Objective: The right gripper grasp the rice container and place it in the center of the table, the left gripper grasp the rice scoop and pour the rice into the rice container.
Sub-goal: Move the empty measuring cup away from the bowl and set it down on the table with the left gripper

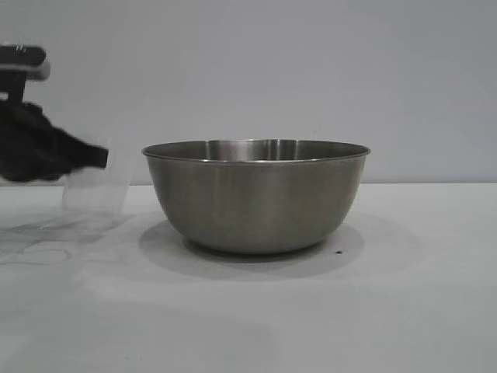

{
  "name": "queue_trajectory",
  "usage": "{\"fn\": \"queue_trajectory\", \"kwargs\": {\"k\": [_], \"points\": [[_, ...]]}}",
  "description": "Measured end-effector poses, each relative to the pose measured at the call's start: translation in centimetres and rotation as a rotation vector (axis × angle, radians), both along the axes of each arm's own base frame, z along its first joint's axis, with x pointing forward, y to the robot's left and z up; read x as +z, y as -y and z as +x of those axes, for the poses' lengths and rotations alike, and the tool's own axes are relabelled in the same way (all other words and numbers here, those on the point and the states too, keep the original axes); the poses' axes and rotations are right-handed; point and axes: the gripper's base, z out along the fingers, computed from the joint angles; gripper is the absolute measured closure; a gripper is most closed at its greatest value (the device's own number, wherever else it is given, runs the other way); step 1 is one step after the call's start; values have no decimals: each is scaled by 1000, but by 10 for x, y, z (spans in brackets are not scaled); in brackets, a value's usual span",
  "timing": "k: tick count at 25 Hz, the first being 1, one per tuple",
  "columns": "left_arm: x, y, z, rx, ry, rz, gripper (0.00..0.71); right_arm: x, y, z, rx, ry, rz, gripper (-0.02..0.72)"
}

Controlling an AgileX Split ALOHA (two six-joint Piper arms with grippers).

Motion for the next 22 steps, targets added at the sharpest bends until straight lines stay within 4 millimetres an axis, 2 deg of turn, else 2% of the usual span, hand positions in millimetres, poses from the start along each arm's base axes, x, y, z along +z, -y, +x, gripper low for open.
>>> {"fn": "queue_trajectory", "kwargs": {"k": [10,14,17,18,22], "points": [[-5,-3,-2,29,-15,-11,710,0,0,0,0,0,0,162],[-9,-4,-10,22,-43,-3,514,0,0,0,0,0,0,162],[-16,-7,-24,25,-94,2,384,0,0,0,0,0,0,162],[-18,-9,-28,27,-110,1,368,0,0,0,0,0,0,162],[-12,-13,-52,15,-153,1,385,0,0,0,0,0,0,162]]}}
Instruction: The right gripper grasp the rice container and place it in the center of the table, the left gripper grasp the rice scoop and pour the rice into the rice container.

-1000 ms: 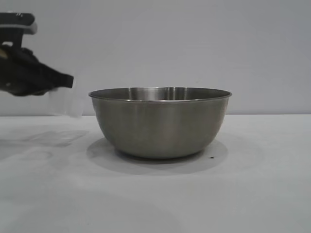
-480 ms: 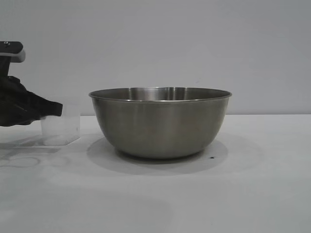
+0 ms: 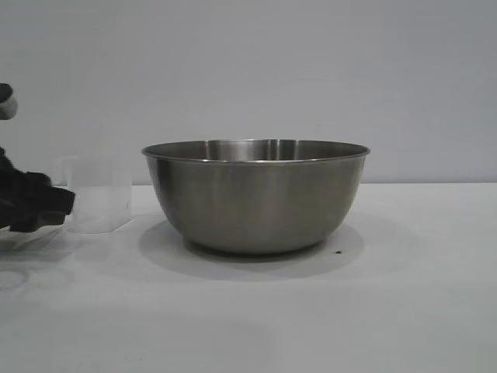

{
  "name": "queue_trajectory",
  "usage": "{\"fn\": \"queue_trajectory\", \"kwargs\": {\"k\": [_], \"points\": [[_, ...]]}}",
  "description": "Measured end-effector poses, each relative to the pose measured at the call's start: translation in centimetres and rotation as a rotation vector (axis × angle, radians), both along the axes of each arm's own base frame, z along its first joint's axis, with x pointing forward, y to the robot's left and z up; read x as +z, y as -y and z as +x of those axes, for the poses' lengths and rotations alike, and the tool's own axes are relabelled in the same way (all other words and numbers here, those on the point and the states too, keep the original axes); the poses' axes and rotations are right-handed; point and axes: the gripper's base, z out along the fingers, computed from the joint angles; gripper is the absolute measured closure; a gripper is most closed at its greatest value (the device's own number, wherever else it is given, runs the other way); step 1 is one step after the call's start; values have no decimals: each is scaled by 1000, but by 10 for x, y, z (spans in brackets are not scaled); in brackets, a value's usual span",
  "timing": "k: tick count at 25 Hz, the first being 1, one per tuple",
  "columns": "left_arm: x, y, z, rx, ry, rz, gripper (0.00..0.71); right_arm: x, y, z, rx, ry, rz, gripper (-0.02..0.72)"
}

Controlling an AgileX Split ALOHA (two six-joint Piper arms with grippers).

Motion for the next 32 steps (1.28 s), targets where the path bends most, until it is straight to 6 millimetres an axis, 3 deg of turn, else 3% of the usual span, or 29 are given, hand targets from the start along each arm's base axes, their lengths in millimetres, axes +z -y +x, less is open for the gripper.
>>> {"fn": "queue_trajectory", "kwargs": {"k": [1,5,12,23,32], "points": [[4,-1,-6,-7,-3,1,344,0,0,0,0,0,0,162],[27,-6,-28,-9,23,-7,363,0,0,0,0,0,0,162],[84,-7,-43,-34,14,-15,363,0,0,0,0,0,0,162],[190,-12,-73,-56,-40,-13,363,0,0,0,0,0,0,162],[256,-24,-124,-59,-165,12,363,0,0,0,0,0,0,162]]}}
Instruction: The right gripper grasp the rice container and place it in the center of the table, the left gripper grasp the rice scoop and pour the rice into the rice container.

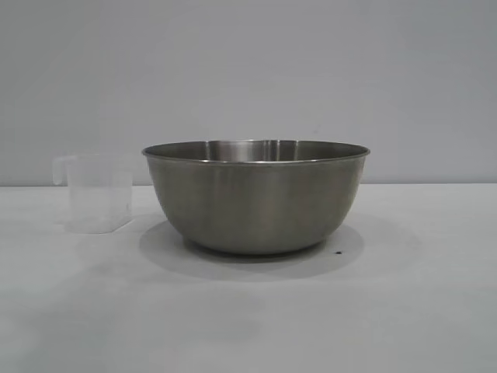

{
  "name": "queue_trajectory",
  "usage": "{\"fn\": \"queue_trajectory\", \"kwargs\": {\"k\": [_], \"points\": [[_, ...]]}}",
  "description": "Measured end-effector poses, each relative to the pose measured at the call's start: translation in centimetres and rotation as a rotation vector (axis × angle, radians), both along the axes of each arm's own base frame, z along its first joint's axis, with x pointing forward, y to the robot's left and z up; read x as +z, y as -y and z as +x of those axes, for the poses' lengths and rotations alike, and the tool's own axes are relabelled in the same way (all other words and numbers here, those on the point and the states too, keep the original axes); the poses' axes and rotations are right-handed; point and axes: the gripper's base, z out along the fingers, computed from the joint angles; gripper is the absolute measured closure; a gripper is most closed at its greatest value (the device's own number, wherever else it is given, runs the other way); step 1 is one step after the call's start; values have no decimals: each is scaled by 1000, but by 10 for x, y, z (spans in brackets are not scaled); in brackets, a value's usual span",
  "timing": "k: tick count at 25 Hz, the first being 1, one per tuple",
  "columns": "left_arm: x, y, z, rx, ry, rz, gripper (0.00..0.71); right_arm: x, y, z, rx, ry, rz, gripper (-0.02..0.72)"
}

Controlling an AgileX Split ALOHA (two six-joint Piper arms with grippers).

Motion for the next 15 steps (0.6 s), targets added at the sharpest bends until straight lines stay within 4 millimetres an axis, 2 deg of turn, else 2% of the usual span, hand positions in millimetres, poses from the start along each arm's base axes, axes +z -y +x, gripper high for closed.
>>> {"fn": "queue_trajectory", "kwargs": {"k": [6,7,8,9,13,15], "points": [[12,-7,-48,-72,-38,31,363,0,0,0,0,0,0,162],[13,-7,-58,-91,-49,23,306,0,0,0,0,0,0,162],[13,-7,-66,-108,-65,13,325,0,0,0,0,0,0,162],[14,-8,-74,-120,-66,3,259,0,0,0,0,0,0,162],[13,-12,-105,-151,-99,-2,262,0,0,0,0,0,0,162],[11,-14,-112,-156,-112,7,262,0,0,0,0,0,0,162]]}}
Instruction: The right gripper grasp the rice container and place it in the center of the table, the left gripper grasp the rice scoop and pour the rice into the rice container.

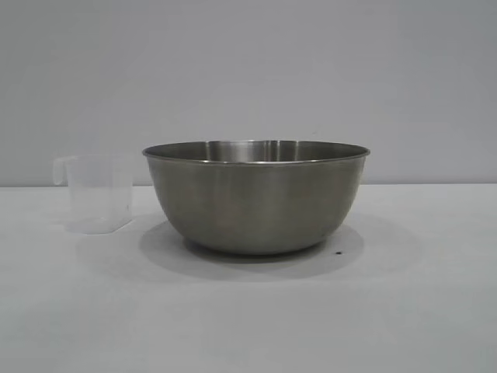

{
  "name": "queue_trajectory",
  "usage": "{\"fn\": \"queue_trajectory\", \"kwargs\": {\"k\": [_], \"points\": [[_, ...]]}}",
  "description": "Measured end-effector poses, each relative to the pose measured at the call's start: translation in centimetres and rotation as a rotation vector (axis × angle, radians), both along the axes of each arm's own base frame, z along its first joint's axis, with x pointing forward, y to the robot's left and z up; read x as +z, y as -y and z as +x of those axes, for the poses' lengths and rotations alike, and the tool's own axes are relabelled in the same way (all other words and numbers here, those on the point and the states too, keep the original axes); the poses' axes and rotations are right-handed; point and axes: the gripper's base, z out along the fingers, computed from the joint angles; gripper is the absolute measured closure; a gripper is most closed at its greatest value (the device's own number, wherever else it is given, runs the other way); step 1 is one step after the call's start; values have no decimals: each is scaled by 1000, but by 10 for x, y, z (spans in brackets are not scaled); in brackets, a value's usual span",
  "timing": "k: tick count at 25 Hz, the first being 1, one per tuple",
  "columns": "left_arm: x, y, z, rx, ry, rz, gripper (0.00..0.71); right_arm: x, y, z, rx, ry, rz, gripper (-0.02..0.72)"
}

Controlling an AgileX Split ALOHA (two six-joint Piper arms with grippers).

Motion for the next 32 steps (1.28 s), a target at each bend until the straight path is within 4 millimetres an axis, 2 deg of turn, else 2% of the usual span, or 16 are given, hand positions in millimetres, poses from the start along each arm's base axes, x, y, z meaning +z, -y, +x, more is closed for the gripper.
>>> {"fn": "queue_trajectory", "kwargs": {"k": [4,5,11,17,32], "points": [[-7,-10,-29,7,-6,49,262,0,0,0,0,0,0,162],[-11,-12,-34,9,-2,54,221,0,0,0,0,0,0,162],[-44,-19,-53,43,16,48,237,0,0,0,0,0,0,162],[-56,-23,-55,79,109,50,237,0,0,0,0,0,0,162],[-56,-23,-55,85,125,47,237,0,0,0,0,0,0,162]]}}
